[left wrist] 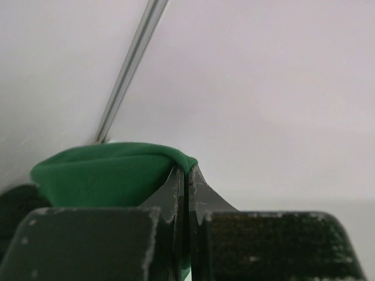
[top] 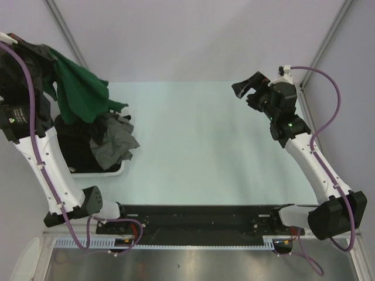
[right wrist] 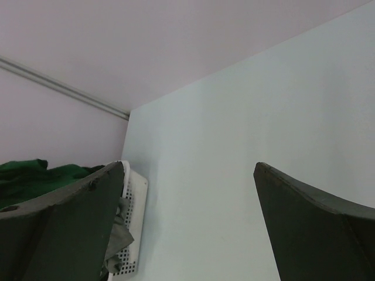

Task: Fold and stack the t-shirts
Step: Move the tshirt to the center of the board

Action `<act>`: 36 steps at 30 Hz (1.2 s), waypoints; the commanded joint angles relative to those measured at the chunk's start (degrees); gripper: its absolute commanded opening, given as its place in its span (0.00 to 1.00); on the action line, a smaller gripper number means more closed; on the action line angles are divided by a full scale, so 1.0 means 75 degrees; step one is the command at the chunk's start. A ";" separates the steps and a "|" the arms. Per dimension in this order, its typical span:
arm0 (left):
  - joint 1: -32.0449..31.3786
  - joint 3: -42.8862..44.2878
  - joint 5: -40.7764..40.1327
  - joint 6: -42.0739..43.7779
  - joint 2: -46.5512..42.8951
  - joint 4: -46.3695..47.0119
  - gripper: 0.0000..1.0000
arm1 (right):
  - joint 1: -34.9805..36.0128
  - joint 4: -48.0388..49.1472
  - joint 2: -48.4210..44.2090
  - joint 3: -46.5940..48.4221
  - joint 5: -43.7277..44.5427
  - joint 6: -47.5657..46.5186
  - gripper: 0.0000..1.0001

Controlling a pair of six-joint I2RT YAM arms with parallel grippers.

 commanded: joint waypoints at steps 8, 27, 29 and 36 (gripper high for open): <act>0.0060 -0.0126 0.0265 -0.0459 -0.0502 0.2204 0.00 | -0.0002 -0.0129 0.0040 0.0288 0.0165 -0.0330 1.00; 0.0037 -0.1512 0.0051 -0.0036 -0.1183 0.1805 0.00 | -0.0224 -0.0315 0.0674 0.0827 -0.0246 -0.0388 1.00; 0.0037 -0.1512 0.0577 -0.0235 -0.1136 0.2003 0.00 | -0.0282 -0.0421 0.0499 0.0792 -0.0060 -0.0424 1.00; -0.1704 -0.0097 0.0568 -0.0213 -0.0165 0.2239 0.00 | -0.1393 -0.1194 -0.0064 0.0721 0.0059 -0.0260 1.00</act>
